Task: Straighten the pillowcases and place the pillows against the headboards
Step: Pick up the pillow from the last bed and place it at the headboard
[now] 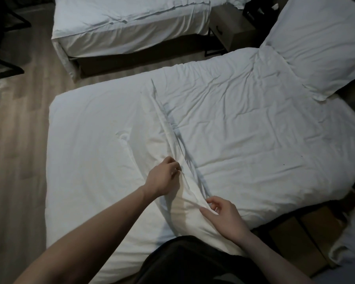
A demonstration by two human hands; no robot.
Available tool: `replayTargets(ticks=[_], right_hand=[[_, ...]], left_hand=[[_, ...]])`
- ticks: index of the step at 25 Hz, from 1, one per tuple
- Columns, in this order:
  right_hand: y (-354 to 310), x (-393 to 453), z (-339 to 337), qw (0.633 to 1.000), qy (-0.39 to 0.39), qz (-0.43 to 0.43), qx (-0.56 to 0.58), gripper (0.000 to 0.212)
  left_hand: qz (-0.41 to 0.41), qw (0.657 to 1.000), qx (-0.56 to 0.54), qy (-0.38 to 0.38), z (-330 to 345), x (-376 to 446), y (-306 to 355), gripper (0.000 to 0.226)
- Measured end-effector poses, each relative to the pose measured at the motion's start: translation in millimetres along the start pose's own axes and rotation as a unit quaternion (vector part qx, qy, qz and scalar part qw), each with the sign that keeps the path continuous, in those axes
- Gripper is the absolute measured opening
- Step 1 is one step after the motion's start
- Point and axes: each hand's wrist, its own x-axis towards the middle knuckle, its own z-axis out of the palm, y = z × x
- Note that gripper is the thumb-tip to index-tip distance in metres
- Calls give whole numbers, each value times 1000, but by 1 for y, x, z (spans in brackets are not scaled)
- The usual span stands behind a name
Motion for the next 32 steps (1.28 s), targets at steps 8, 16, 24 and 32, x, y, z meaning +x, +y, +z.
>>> replayTargets(ticks=[8, 16, 24, 32], right_hand=[[-20, -4, -2, 993, -34, -106, -31, 4], [-11, -16, -14, 994, -14, -105, -32, 26], [-10, -35, 6, 989, -40, -129, -56, 41], [7, -52, 13, 982, -100, -90, -133, 36]], left_hand=[[49, 998, 19, -18, -20, -8, 6, 45], [36, 995, 90, 6, -37, 14, 8, 21], [19, 991, -65, 113, -52, -51, -28, 15], [-50, 987, -107, 108, -33, -89, -52, 12]])
